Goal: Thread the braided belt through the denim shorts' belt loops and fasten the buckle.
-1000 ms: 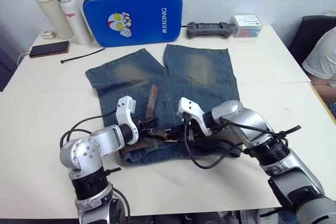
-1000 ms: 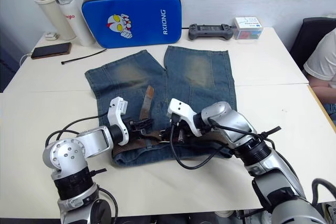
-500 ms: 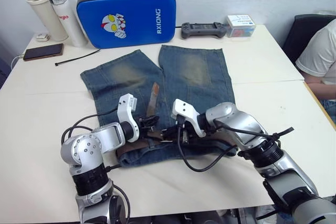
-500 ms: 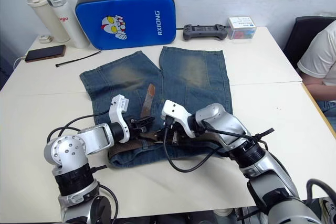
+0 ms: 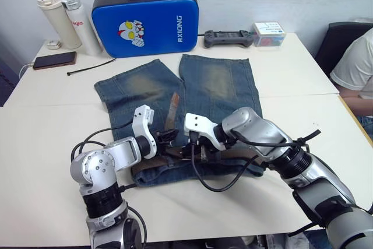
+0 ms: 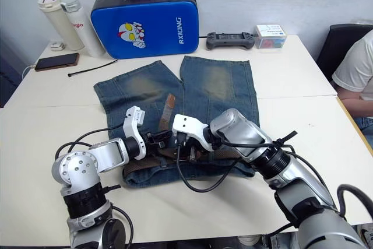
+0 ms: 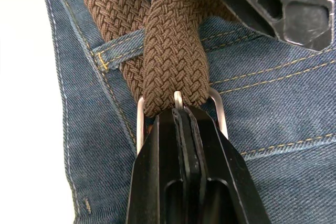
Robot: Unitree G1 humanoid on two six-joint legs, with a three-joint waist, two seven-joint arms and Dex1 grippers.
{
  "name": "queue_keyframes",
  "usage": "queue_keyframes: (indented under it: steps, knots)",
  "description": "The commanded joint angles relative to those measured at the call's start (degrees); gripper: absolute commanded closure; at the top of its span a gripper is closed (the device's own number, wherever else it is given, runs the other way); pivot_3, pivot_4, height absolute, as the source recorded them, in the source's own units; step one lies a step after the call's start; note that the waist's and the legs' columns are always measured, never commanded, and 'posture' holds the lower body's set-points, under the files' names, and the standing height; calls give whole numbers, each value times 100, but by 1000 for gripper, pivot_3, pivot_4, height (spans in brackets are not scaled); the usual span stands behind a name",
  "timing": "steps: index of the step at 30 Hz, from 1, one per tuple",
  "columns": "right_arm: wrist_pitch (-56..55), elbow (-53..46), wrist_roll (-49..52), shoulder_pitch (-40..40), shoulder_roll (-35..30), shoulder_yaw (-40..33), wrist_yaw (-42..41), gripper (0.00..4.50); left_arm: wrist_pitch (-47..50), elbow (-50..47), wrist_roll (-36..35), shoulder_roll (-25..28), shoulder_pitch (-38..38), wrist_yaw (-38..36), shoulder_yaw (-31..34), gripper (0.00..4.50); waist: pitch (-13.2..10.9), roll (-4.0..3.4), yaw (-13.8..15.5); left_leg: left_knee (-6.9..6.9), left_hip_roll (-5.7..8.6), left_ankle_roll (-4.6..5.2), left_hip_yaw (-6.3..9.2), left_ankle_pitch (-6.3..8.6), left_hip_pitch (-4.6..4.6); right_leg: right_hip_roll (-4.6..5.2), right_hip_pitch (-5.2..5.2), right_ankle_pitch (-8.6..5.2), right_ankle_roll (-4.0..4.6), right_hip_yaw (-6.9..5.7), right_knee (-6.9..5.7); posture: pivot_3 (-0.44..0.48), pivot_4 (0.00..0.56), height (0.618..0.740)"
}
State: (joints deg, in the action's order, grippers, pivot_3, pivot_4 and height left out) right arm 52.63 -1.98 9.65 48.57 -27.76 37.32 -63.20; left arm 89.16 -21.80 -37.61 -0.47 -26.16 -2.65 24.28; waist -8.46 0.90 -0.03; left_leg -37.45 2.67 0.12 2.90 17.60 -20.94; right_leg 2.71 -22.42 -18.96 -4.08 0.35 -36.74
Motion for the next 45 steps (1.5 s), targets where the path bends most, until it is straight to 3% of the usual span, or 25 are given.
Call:
queue_keyframes:
  steps: [1, 4, 9, 13, 21, 27, 33, 39, 45]
  knots:
    - [378, 877, -490, -517, -9, 874, 186, 4462, -28, -209, -134, -209, -227, 3, 486, 4500, 17, 1, -5, 8, 0, 0, 0, 0, 11, 0, 7, 0, 0, 1, 6, 0, 150, 740]
    - [352, 948, -520, -560, 105, 802, 302, 4462, 95, -120, -246, -358, -524, -31, 910, 4500, 25, 0, -14, 41, -8, -6, 4, 14, 90, -5, 94, -1, 2, -6, 46, 0, 150, 740]
    - [274, 878, -591, -674, 129, 791, 409, 4462, 323, 230, -224, -510, -1114, -40, 1360, 4500, 29, -2, -45, 40, -16, -32, 6, 31, 92, -17, 95, -2, 3, -5, 48, 0, 150, 740]
    - [248, 780, -606, -758, 89, 818, 466, 4462, 334, 739, -231, -417, -1515, -106, 1292, 4500, 30, -4, -56, 40, -24, -45, 7, 32, 95, -25, 94, -2, 4, -7, 48, 0, 150, 740]
    - [327, 662, -639, -908, 27, 980, 533, 4462, 233, 2299, -66, 434, -2636, -777, -164, 4500, 36, -18, -57, 45, -23, -67, 8, 39, 101, -25, 96, -2, 4, -6, 47, 0, 150, 740]
    - [316, 563, -701, -983, -31, 1145, 550, 4462, -134, 3616, 24, 576, -3441, -1492, -963, 4500, 33, -25, 0, 47, -19, -70, 15, 39, 129, -19, 116, -1, 3, -12, 59, 0, 150, 740]
    - [-157, 964, -926, -1294, 122, 1174, 740, 4462, -924, 4832, 404, 526, -4135, -2389, -1912, 4500, 52, -30, 7, 55, -15, -65, 58, 50, 187, -9, 200, 5, -8, -49, 118, 0, 150, 740]
    - [-849, 1550, -1243, -1475, 378, 1018, 765, 4462, -1345, 5142, 577, 737, -4270, -3635, -2860, 4500, 71, -46, -179, 131, -17, -105, 54, 20, 187, -13, 190, 4, -9, -41, 113, 0, 150, 740]
    - [-904, 1529, -1390, -1505, 434, 931, 739, 4462, -1568, 5263, 782, 715, -4232, -3899, -3048, 4500, 90, -78, -172, 152, -38, -123, 54, 7, 211, -29, 198, 0, -9, -48, 112, 0, 150, 740]
